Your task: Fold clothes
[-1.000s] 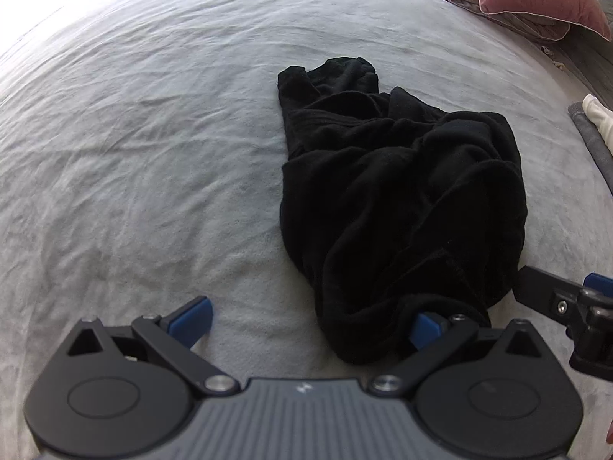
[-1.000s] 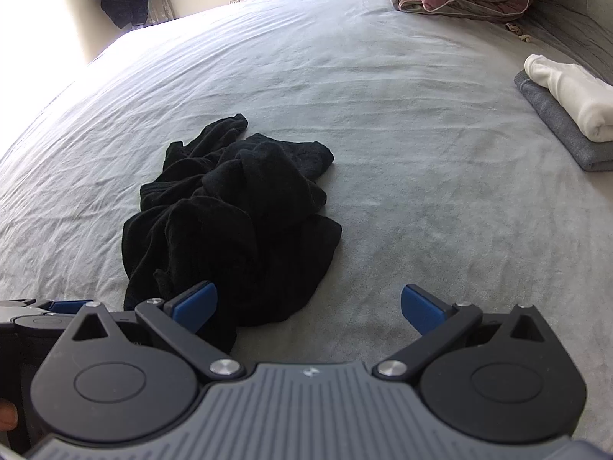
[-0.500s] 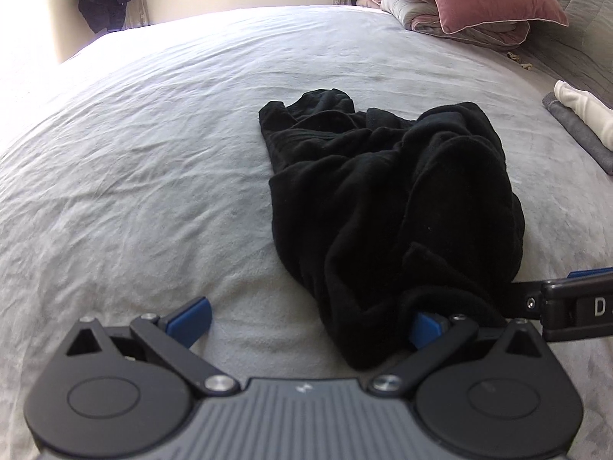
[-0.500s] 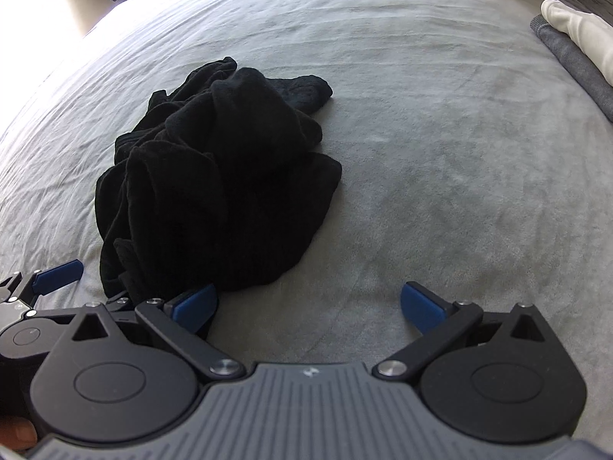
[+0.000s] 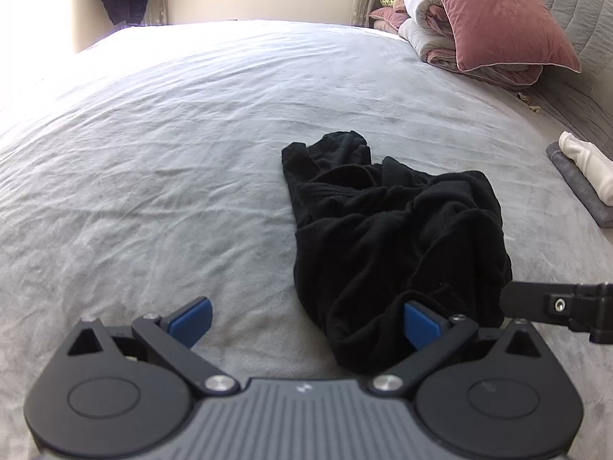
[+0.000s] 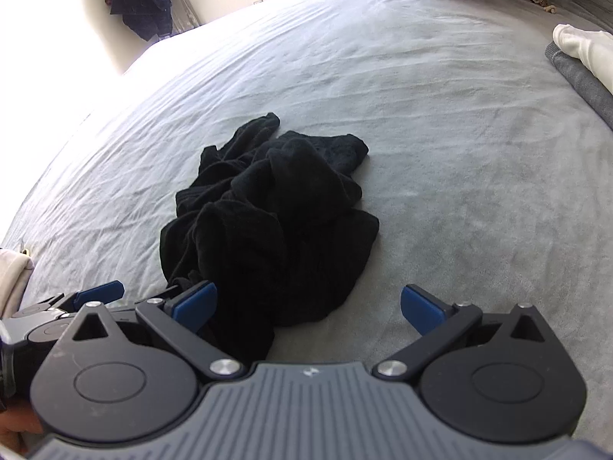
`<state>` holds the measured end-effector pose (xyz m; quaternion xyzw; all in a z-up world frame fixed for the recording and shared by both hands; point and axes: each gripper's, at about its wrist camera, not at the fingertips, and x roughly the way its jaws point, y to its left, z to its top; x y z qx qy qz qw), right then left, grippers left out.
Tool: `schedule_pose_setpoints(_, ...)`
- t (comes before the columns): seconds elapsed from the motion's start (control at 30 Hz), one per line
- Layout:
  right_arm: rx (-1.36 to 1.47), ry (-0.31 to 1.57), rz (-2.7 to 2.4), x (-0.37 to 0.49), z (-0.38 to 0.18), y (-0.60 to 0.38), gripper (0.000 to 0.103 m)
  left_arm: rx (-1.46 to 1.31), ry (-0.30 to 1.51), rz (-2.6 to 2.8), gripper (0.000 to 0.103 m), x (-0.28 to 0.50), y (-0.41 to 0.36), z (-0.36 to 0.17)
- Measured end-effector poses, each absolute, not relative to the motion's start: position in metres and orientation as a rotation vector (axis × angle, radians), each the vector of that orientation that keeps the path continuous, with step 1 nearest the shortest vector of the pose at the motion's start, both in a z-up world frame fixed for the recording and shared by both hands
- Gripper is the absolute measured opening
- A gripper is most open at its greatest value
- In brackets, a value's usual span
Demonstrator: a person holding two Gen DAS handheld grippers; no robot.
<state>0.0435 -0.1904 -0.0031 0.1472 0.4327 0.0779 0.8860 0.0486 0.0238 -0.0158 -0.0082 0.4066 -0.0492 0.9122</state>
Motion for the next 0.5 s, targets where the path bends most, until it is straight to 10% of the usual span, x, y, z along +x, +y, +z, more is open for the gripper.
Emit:
schedule_pose_setpoints(0.27, 0.405, 0.897, 0.166, 0.053, -0.006, -0.191, 0.094, -0.031, 0.839, -0.079, 0.103, 0.061, 0.026, -0.014)
schedule_pose_setpoints(0.5, 0.402, 0.918, 0.168, 0.055, -0.015, -0.186, 0.065, -0.093, 0.840, -0.068, 0.102, 0.067, 0.027, -0.011)
